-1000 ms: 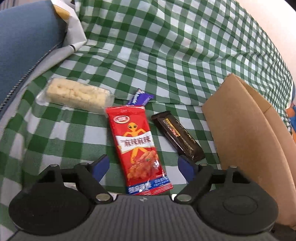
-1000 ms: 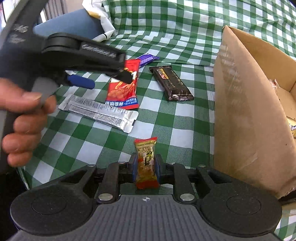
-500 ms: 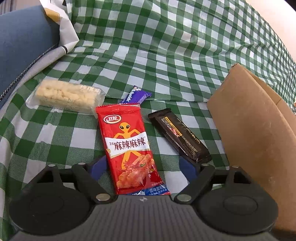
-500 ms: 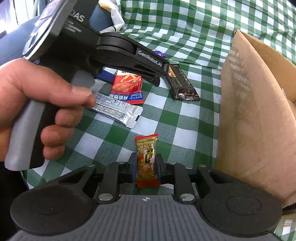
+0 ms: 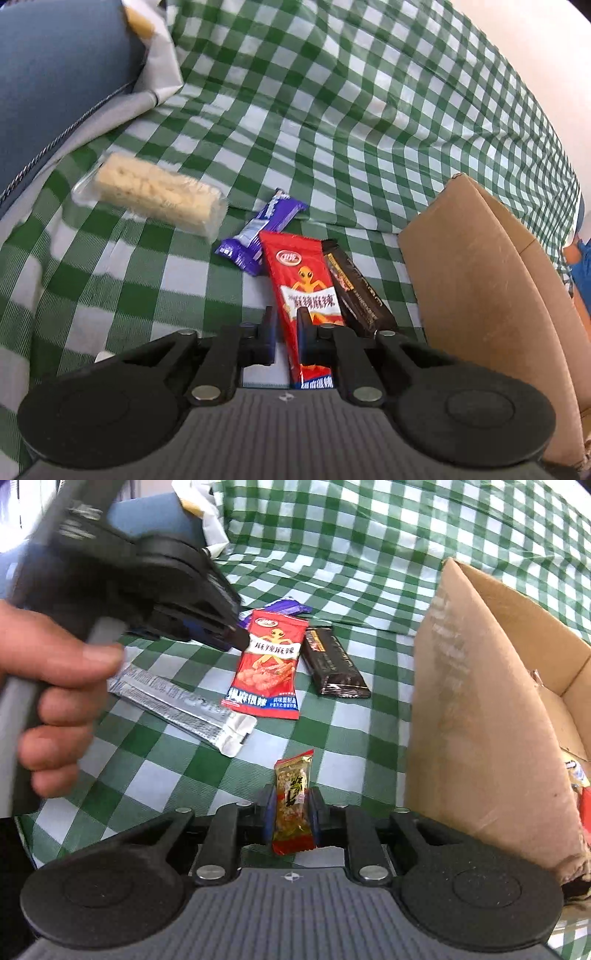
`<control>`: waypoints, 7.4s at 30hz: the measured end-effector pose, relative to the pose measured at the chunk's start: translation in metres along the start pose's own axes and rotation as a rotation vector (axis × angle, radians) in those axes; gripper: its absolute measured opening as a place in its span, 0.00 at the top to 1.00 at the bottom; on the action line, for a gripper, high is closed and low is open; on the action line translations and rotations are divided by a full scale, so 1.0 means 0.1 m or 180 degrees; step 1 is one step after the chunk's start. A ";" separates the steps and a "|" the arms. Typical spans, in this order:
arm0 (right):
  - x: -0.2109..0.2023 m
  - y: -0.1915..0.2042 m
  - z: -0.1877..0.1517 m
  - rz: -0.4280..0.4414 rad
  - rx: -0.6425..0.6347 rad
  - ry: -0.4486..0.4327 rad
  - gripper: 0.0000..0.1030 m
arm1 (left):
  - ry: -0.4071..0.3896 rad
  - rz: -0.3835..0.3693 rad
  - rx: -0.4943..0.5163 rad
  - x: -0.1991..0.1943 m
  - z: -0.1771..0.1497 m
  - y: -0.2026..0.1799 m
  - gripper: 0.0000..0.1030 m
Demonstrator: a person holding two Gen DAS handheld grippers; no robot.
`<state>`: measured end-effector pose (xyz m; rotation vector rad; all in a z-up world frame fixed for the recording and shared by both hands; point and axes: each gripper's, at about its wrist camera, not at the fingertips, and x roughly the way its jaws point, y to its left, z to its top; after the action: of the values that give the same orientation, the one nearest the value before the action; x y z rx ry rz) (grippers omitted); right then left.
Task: Organize snacks
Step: 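Grasp the red spicy strip packet with the left tool while the right tool grasps the small wafer, then lift the red packet and small wafer and carry both over the box, then open both tools to drop the red packet and small wafer into the box, then move both tools from the box back toward the remaining snacks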
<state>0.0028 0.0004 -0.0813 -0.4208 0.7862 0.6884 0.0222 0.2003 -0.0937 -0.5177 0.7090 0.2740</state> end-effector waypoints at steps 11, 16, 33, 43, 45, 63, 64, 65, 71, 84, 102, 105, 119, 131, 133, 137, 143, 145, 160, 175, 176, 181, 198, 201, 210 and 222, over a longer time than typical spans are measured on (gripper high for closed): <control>0.04 0.06 -0.01 -0.0031 -0.0067 0.0075 0.80 | -0.0089 0.0174 0.0292 0.01 -0.05 -0.15 0.17; 0.06 0.07 -0.01 -0.0023 -0.0087 0.0077 0.80 | -0.0073 0.0270 0.0668 0.16 -0.13 -0.35 0.15; 0.07 0.02 -0.01 0.0031 -0.0083 0.0081 0.80 | -0.0129 0.0810 0.1350 0.52 -0.25 -0.66 0.40; 0.09 0.04 0.02 -0.0014 -0.0065 0.0065 0.80 | -0.0153 0.0962 0.1200 0.50 -0.17 -0.52 0.26; 0.07 0.05 0.01 -0.0016 -0.0072 0.0063 0.80 | -0.0175 0.0938 0.1221 0.51 -0.17 -0.53 0.26; -0.03 0.04 0.01 -0.0095 -0.0083 -0.0073 0.81 | -0.0313 0.0592 0.1165 0.30 -0.14 -0.49 0.53; -0.05 0.03 0.01 -0.0099 -0.0070 -0.0102 0.82 | -0.0340 0.0564 0.1153 0.26 -0.14 -0.49 0.53; -0.06 0.03 0.02 -0.0107 -0.0060 -0.0131 0.82 | -0.0367 0.0532 0.1137 0.20 -0.14 -0.48 0.53; -0.16 0.05 0.05 -0.0140 -0.0095 -0.0285 0.82 | -0.0503 0.0368 0.1097 -0.14 -0.14 -0.43 0.53; -0.59 0.06 0.16 -0.0282 -0.0191 -0.0650 0.82 | -0.0423 0.0163 0.0577 -0.75 0.04 -0.44 0.53; -1.20 -1.27 0.41 -0.1091 0.0226 -0.1381 0.82 | -0.0654 -0.0274 0.0804 -1.01 0.01 -1.09 0.53; -1.21 -1.36 0.34 -0.1178 0.0213 -0.1427 0.82 | -0.0681 -0.0389 0.0865 -0.99 -0.02 -1.23 0.53; -1.31 -1.83 0.11 -0.1409 0.0419 -0.1364 0.82 | -0.0735 -0.0865 0.1058 -0.81 -0.20 -1.76 0.53; -1.34 -1.92 0.05 -0.1482 0.0447 -0.1365 0.82 | -0.0727 -0.1043 0.1189 -0.70 -0.31 -2.00 0.53; -1.34 -1.91 0.05 -0.1483 0.0439 -0.1368 0.82 | -0.0724 -0.1058 0.1192 -0.69 -0.32 -2.01 0.53; -1.32 -1.89 0.06 -0.1491 0.0394 -0.1365 0.82 | -0.0725 -0.1080 0.1212 -0.68 -0.34 -2.03 0.53; -1.32 -1.88 0.07 -0.1501 0.0393 -0.1366 0.82 | -0.0730 -0.1107 0.1217 -0.70 -0.36 -2.01 0.53; -1.32 -1.88 0.07 -0.1506 0.0397 -0.1362 0.82 | -0.0732 -0.1115 0.1221 -0.70 -0.36 -2.01 0.53; -1.31 -1.90 0.08 -0.1509 0.0394 -0.1366 0.82 | -0.0723 -0.1136 0.1276 -0.67 -0.37 -2.05 0.53; -1.31 -1.93 0.07 -0.1553 0.0413 -0.1371 0.82 | -0.0726 -0.1220 0.1277 -0.64 -0.39 -2.14 0.53; -1.31 -1.93 0.07 -0.1561 0.0416 -0.1371 0.82 | -0.0726 -0.1230 0.1275 -0.64 -0.39 -2.15 0.53; -1.32 -1.95 0.07 -0.1585 0.0416 -0.1369 0.82 | -0.0722 -0.1271 0.1253 -0.64 -0.39 -2.18 0.53; -1.29 -1.75 0.19 -0.1705 0.0642 -0.1405 0.66 | -0.0796 -0.1208 0.0966 -0.84 -0.25 -1.88 0.46; -1.27 -1.58 0.27 -0.1656 0.0640 -0.1461 0.66 | -0.0851 -0.1100 0.0938 -0.94 -0.20 -1.72 0.60; -1.17 -0.90 0.49 -0.1370 0.0475 -0.1597 0.66 | -0.0923 -0.0998 0.0404 -1.28 0.27 -1.00 0.76; -0.91 -0.35 0.70 -0.1092 0.0286 -0.1506 0.66 | -0.0766 -0.0557 -0.0520 -0.88 1.12 0.04 0.75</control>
<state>0.0158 -0.0203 0.0367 -0.2845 0.2838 0.4039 0.0169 0.2581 0.0364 -0.6855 0.4064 0.2264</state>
